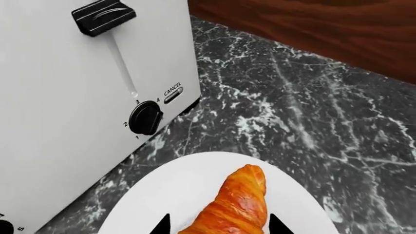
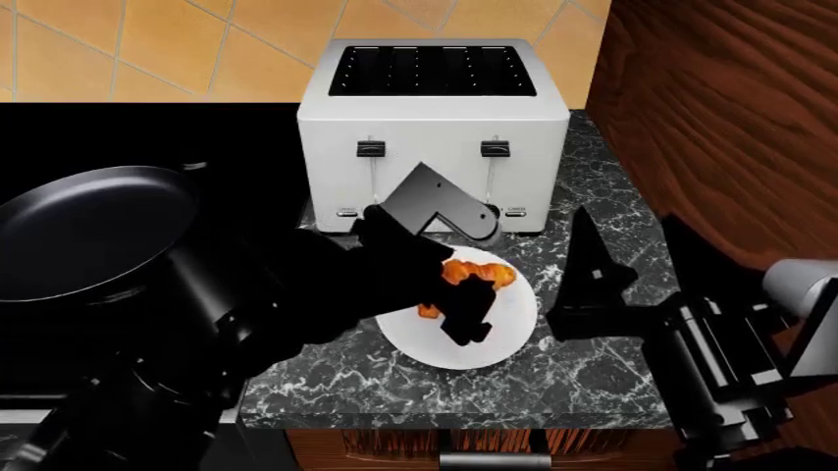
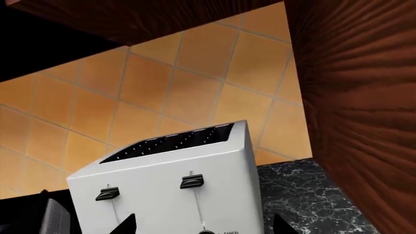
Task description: Pick the croissant and place it on the pan. Then turn on the stove to warm the croissant.
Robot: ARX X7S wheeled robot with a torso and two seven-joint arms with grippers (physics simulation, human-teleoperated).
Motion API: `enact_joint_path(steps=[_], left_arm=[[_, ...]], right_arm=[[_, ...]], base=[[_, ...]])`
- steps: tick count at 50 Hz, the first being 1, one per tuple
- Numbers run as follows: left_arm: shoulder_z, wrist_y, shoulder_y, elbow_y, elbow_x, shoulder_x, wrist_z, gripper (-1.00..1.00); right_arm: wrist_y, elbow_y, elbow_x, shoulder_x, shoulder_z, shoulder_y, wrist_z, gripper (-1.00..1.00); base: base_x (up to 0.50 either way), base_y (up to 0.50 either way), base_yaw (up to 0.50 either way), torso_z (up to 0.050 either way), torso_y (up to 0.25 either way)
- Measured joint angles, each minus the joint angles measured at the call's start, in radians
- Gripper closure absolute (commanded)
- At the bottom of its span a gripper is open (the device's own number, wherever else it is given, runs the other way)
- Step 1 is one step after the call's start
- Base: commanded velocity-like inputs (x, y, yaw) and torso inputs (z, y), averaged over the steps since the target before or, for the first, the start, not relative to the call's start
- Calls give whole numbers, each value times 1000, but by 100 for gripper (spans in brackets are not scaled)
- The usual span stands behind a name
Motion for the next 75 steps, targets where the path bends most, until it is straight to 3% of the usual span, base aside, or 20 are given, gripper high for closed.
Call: enact_joint_path(steps=[37, 52, 75], left_arm=[[-498, -277, -62, 208, -402, -86, -385, 100], [-561, -278, -80, 195, -462, -116, -467, 100], [-571, -261, -102, 186, -521, -137, -526, 100]], right_arm=[[7, -27, 4, 36, -48, 41, 29, -100], [-6, -34, -12, 51, -68, 39, 24, -100], [-20, -33, -10, 62, -85, 39, 32, -100]], base=[[0, 0, 0, 0, 0], [0, 433, 0, 0, 0], [0, 500, 0, 0, 0]])
